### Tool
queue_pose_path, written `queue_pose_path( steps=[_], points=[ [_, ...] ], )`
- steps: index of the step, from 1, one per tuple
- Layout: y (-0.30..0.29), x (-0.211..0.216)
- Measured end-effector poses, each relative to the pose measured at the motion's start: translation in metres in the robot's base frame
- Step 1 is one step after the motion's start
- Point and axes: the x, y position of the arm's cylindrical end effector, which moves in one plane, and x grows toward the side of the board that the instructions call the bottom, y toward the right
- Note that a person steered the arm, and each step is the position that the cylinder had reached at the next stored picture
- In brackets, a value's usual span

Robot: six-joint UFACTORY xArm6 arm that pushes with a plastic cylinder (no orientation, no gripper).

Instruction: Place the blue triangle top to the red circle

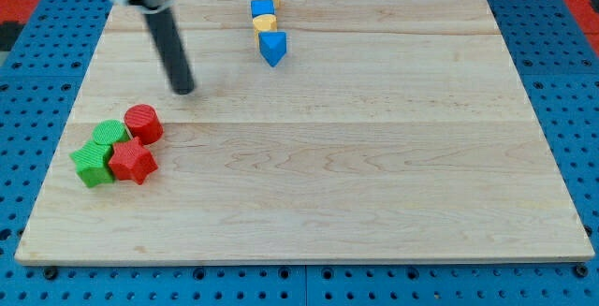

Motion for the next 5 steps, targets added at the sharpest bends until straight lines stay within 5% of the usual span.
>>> queue_pose_path(
  steps=[3,5],
  points=[
    [0.257,-0.008],
    [0.197,-0.087]
  ],
)
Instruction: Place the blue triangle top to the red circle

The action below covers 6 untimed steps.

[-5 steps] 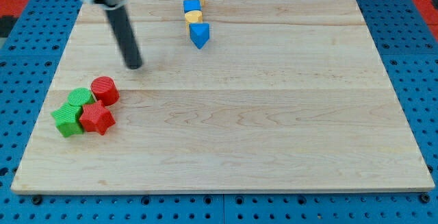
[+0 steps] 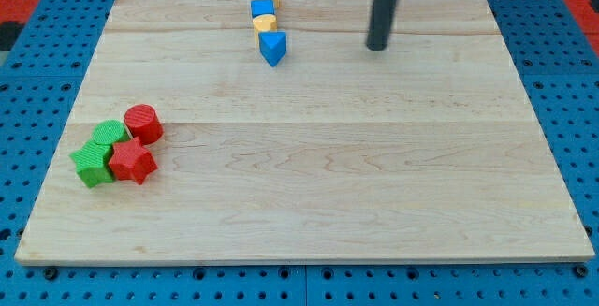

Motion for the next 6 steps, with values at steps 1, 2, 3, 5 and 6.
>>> queue_pose_path(
  steps=[1,2,3,5,6],
  points=[
    [-0.078,-0.007],
    [-0.092,-0.006],
    [-0.147,0.003],
    [-0.283,0.001],
    [-0.287,-0.002]
  ],
)
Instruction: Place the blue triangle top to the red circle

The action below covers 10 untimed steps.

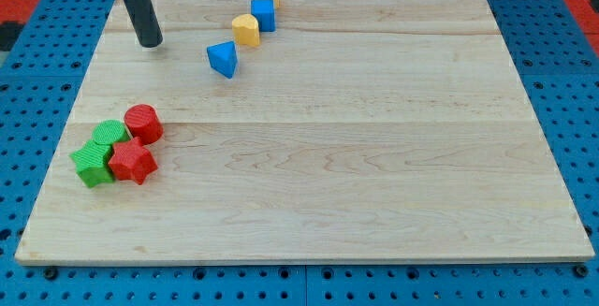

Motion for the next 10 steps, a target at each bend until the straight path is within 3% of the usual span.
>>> queue_pose_path(
  steps=[1,2,3,5,6,7,8,10],
  points=[
    [0.077,-0.021],
    [0.128,-0.016],
    [0.136,0.015],
    [0.059,0.035],
    [0.040,0.026],
    [0.032,0.068],
    [0.026,0.072],
    [0.015,0.038]
  ],
)
